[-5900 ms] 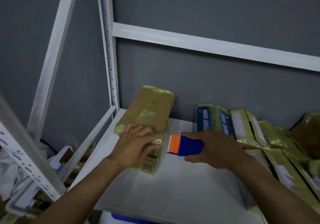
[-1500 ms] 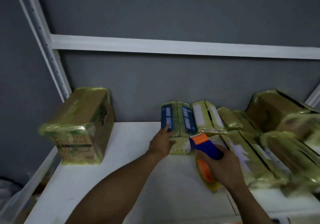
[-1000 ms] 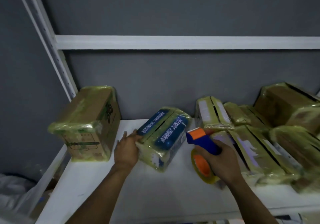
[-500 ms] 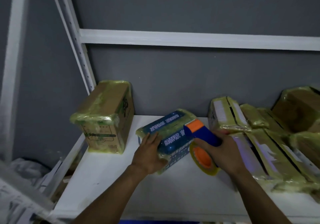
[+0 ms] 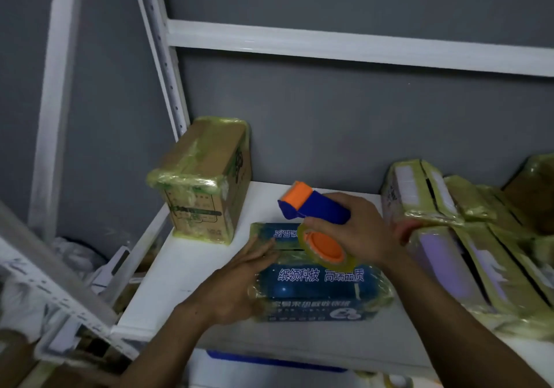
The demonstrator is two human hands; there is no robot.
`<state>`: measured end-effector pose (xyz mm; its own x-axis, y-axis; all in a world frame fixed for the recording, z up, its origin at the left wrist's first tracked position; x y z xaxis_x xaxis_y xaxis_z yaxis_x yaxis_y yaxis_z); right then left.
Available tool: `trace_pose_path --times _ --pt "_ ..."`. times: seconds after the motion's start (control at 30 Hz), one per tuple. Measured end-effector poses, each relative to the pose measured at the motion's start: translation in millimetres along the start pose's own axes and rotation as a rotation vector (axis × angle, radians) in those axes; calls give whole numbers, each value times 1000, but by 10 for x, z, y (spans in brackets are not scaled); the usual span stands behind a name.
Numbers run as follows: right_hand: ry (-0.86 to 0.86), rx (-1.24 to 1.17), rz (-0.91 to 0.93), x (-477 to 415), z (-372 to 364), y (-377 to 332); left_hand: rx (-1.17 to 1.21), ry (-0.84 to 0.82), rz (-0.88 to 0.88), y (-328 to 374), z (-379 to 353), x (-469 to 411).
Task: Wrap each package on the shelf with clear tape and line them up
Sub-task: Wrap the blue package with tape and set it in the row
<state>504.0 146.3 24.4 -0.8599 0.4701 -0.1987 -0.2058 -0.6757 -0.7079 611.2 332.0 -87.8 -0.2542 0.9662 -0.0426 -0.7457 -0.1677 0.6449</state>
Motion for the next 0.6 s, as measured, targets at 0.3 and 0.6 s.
trace_pose_path --times 0.3,0.6 --pt "-205 214 26 -88 -177 80 80 143 238 -141 1 202" --pt "-308 183 163 -155 -311 -153 483 346 296 -194 -22 202"
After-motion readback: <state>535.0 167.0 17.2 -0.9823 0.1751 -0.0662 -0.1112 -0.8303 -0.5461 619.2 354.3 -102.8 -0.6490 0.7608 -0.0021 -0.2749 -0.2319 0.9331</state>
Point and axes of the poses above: each hand's wrist, its own x-axis away from the middle knuckle, its own z-axis out of the back of the hand, y = z × x, the point moved 8 cm from there along -x, towards the middle knuckle, and after that the axes turned 8 degrees about x, right-handed, at the moved point
